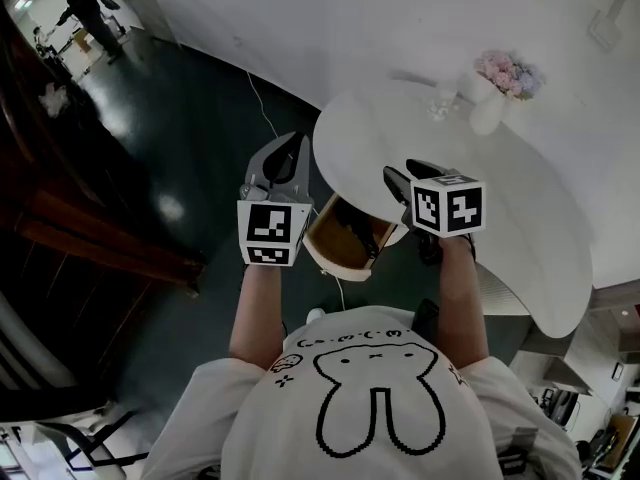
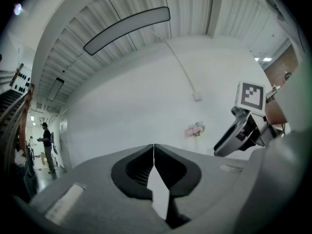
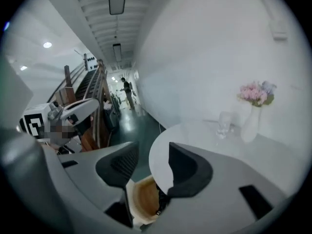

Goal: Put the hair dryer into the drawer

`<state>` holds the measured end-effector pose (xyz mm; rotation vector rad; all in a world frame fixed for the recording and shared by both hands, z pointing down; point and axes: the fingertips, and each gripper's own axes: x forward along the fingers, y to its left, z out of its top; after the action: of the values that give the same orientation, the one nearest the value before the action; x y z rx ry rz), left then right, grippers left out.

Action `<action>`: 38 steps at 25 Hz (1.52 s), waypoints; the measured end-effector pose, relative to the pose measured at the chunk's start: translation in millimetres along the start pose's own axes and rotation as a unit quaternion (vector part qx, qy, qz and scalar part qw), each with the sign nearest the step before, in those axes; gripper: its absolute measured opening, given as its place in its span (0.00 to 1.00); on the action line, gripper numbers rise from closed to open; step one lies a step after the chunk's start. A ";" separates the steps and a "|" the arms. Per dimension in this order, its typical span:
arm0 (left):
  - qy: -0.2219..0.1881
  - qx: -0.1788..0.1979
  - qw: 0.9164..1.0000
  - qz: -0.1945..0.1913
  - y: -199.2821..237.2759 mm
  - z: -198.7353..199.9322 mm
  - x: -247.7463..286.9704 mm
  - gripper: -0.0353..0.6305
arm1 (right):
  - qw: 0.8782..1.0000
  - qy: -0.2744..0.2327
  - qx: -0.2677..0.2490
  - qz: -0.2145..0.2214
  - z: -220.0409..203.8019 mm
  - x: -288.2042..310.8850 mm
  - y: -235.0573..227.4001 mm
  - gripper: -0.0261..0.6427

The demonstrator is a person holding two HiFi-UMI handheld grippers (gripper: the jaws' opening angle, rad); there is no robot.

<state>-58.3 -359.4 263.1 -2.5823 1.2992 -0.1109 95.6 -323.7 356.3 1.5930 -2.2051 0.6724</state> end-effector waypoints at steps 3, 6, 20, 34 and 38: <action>-0.014 0.008 1.000 -0.006 -3.7 13.7 2.0 0.08 | 0.998 -0.066 -0.005 -0.015 30.1 -20.8 -2.9 0.24; -0.026 0.015 0.999 -0.010 -6.4 25.4 2.8 0.08 | 0.990 -0.137 0.004 -0.017 54.9 -45.3 -4.0 0.03; -0.084 0.039 0.996 -0.004 -3.8 78.9 -8.2 0.08 | 0.928 -0.320 -0.171 -0.081 124.7 -132.0 26.7 0.03; -0.115 0.029 0.992 0.037 25.1 106.2 -25.6 0.08 | 0.891 -0.384 -0.201 -0.135 140.1 -172.0 15.7 0.03; -0.120 0.028 0.991 0.045 30.4 109.6 -29.5 0.08 | 0.892 -0.377 -0.206 -0.142 136.7 -171.4 14.1 0.03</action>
<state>-80.2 -332.9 150.8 -2.3975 1.3003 0.1712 136.7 -260.8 149.9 2.0771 -2.2651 -0.5750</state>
